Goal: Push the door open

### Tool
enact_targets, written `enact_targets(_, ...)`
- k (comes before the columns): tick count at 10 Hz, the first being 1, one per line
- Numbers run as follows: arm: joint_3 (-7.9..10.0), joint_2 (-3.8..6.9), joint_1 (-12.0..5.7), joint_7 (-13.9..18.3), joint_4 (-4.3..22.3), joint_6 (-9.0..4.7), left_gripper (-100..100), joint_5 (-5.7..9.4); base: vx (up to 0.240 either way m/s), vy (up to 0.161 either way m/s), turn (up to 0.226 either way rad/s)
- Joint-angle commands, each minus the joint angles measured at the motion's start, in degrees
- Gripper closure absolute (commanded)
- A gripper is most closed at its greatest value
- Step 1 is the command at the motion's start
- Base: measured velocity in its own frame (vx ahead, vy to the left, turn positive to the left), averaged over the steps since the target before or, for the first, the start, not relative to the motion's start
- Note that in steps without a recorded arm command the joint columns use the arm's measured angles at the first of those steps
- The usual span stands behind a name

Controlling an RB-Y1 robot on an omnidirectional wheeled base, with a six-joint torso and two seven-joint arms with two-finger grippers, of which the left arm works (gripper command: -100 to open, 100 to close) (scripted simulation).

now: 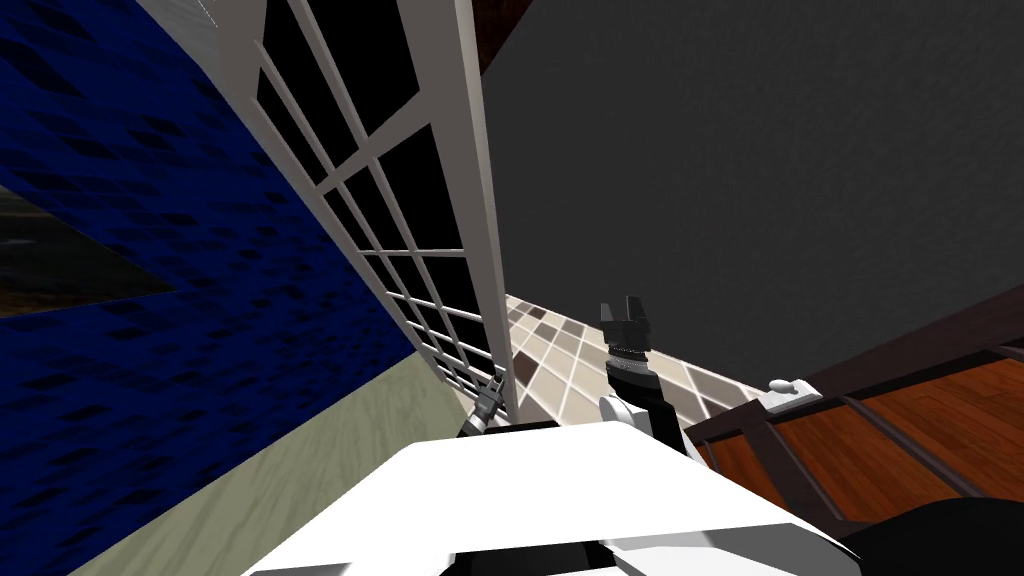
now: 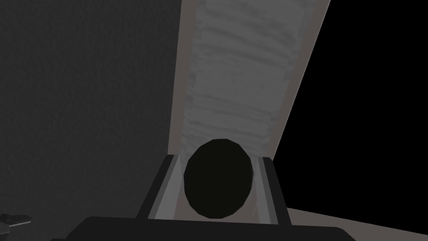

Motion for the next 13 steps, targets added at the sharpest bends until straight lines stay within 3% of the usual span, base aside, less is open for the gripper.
enact_targets(1,0.56,0.34,-1.07,2.9,0.6,-0.51,100,1.61,0.028,-0.029,-0.026)
enact_targets(3,0.5,0.7,-1.71,6.2,1.3,-0.6,100,3.16,0.03,-0.031,-0.019)
enact_targets(4,0.5,0.7,-1.71,6.4,1.3,-0.6,100,3.16,0.022,-0.02,-0.008)
enact_targets(6,0.42,1.05,-2.49,9.7,2.1,-0.72,100,5.06,0.017,-0.021,-0.029)
enact_targets(7,0.42,1.05,-2.49,10.4,2.1,-0.72,100,5.06,0.027,-0.023,0.001)
enact_targets(9,0.35,1.39,-3.27,13.8,3.0,-0.84,100,6.95,0.031,-0.025,-0.03)
enact_targets(10,0.35,1.39,-3.27,14.5,3.0,-0.84,100,6.95,0.025,-0.027,-0.006)
enact_targets(12,0.27,1.7,-4.15,18.2,3.9,-0.98,100,9.08,0.023,-0.023,-0.032)
enact_targets(13,0.27,1.7,-4.15,18.9,3.9,-0.98,100,9.08,0.018,-0.033,-0.016)
